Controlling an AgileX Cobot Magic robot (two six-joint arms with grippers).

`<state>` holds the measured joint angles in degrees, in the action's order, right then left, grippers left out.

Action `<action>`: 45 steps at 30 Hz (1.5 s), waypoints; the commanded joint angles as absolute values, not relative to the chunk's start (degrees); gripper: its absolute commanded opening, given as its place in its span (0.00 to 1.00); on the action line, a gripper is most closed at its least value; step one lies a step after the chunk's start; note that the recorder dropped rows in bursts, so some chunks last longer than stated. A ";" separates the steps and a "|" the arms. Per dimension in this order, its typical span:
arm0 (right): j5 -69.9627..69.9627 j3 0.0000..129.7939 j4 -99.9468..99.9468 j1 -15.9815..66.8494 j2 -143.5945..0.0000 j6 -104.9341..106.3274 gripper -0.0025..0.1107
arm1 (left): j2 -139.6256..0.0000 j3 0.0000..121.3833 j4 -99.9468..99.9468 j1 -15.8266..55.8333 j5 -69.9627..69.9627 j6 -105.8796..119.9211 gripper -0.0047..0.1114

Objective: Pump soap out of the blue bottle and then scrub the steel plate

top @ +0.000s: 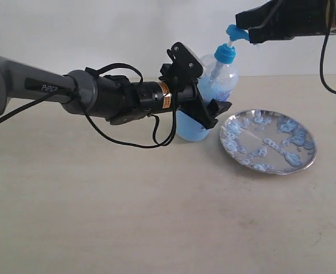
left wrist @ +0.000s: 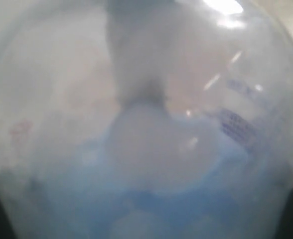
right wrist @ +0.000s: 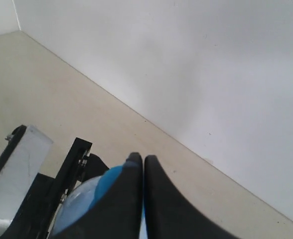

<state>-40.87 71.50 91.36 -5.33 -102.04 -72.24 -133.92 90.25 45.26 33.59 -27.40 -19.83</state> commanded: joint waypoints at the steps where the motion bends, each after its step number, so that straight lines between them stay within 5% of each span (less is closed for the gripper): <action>1: -39.24 69.57 99.95 -4.07 -106.98 -71.86 0.02 | -134.01 90.64 46.94 34.49 -31.93 -18.62 0.08; 11: -31.82 70.50 96.68 -4.07 -103.42 -67.96 0.02 | -134.05 90.64 40.07 34.49 -33.92 -19.79 0.08; 19: -25.74 70.65 87.47 -4.79 -93.86 -63.27 0.02 | -135.38 87.74 20.93 33.28 -48.75 -21.01 0.08; 29: -40.25 65.72 78.90 -18.96 -89.70 -63.48 0.02 | -135.49 81.60 20.30 33.28 -52.79 -13.90 0.10; 33: -42.23 64.65 72.60 -20.81 -89.70 -62.43 0.02 | -135.49 81.60 20.30 33.28 -53.81 -12.01 0.34; 38: -46.56 64.65 72.60 -20.81 -89.70 -61.02 0.02 | -135.49 81.60 17.28 33.28 -53.55 -13.10 0.98; 45: -42.96 64.65 72.60 -20.81 -89.70 -60.88 0.02 | -134.53 81.60 17.58 33.18 -53.49 -10.86 0.97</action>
<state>-44.93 64.93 73.19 -20.49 -90.08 -61.54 -135.94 81.60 17.96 33.27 -52.99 -12.79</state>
